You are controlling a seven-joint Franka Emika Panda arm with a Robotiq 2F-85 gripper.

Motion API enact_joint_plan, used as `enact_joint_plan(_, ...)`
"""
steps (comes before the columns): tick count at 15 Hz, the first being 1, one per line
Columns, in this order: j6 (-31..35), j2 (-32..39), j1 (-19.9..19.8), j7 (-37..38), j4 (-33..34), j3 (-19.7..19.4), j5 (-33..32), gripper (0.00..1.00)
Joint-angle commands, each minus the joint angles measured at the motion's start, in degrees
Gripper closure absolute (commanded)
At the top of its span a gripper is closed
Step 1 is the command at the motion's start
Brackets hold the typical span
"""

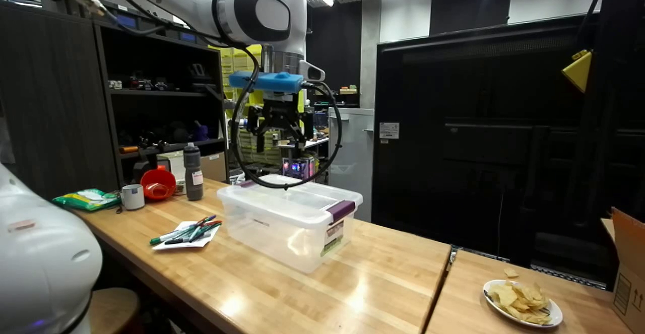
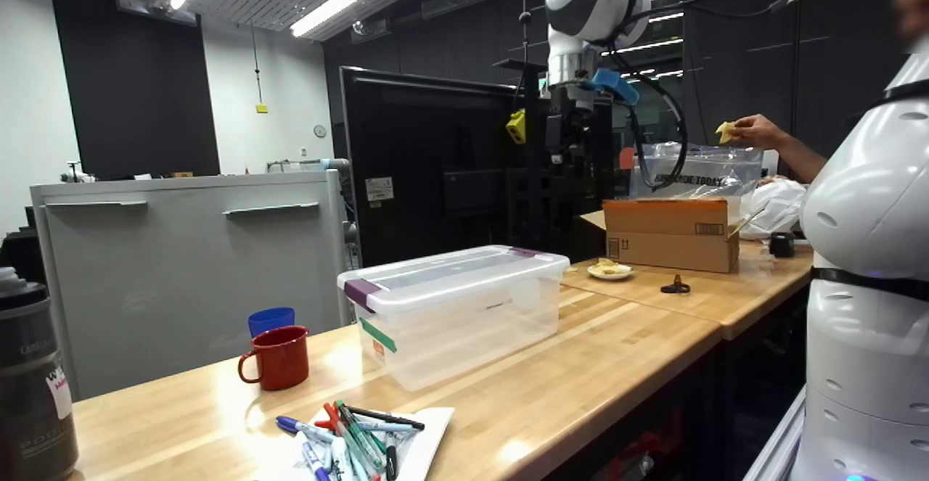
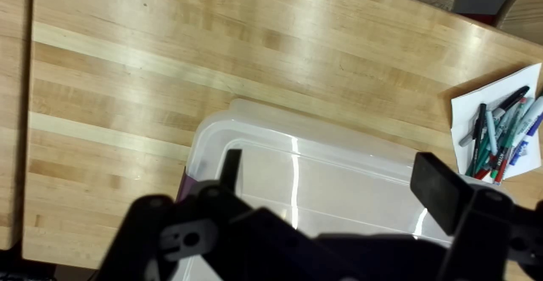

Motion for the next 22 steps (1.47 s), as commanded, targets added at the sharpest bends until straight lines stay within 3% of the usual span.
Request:
enact_joint_plan(1, -0.1, 0.1, -0.8, -0.3, 0.1, 0.6, 0.3, 0.00)
enact_joint_plan(12, 1.2, 1.5, -0.2, 1.3, 2.0, 1.3, 3.0, 0.00)
enact_joint_plan(18, 14.1, 5.6, -1.8, 16.8, 3.0, 5.0, 5.9, 0.00)
enact_joint_plan(22, 20.9, 8.9, -2.8, 25.2, 2.9, 7.5, 3.1, 0.00)
